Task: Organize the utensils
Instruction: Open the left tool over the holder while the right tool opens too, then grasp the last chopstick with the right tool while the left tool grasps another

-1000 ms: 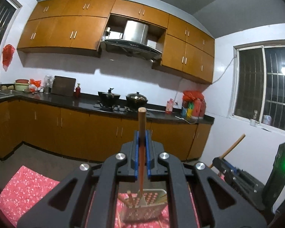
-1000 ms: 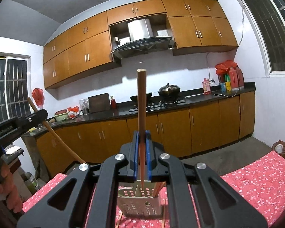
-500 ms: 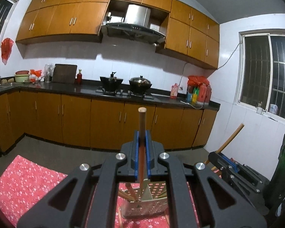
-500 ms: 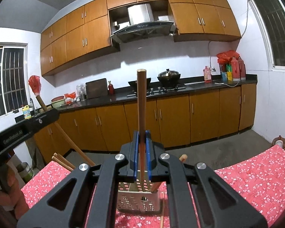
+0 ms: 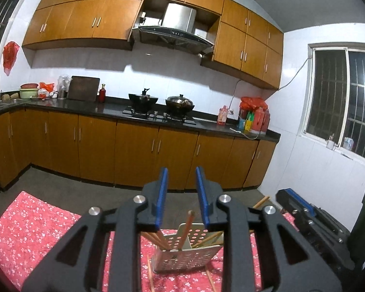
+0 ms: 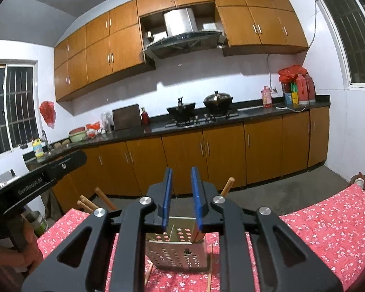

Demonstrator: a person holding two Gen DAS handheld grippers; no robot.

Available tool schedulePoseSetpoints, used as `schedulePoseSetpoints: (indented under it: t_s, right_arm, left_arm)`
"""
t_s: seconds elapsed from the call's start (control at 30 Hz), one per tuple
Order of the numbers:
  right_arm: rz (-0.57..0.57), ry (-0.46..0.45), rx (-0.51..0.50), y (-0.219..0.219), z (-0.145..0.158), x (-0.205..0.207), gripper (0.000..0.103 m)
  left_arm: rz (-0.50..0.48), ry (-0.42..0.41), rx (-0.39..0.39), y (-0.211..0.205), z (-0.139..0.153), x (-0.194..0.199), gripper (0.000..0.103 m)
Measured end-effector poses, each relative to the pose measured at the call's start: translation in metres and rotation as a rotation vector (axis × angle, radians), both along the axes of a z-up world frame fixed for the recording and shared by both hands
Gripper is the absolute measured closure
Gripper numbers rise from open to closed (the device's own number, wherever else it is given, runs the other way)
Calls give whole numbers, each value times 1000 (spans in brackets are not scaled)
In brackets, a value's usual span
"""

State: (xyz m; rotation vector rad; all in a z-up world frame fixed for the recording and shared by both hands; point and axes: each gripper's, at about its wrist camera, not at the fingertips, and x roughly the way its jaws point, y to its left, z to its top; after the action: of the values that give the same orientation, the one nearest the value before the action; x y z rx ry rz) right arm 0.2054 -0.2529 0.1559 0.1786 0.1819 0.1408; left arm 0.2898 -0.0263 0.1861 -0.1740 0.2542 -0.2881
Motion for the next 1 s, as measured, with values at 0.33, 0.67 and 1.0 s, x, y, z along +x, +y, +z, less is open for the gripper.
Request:
schedulePoseSetpoints:
  t_s: [0.33,0.67,1.0]
  right_arm:
    - [-80,117,-34,-35,-43,-44,81]
    - [-32,531,-45,-25,-165,-25,81]
    - [-6,705,-111,11,-224,-1,81]
  left_arm:
    - [39,75,40,44,-37,-56,78]
    - [114,388,134,70,-153,-62,78]
    - [54,494,167,56,-195,-65,78]
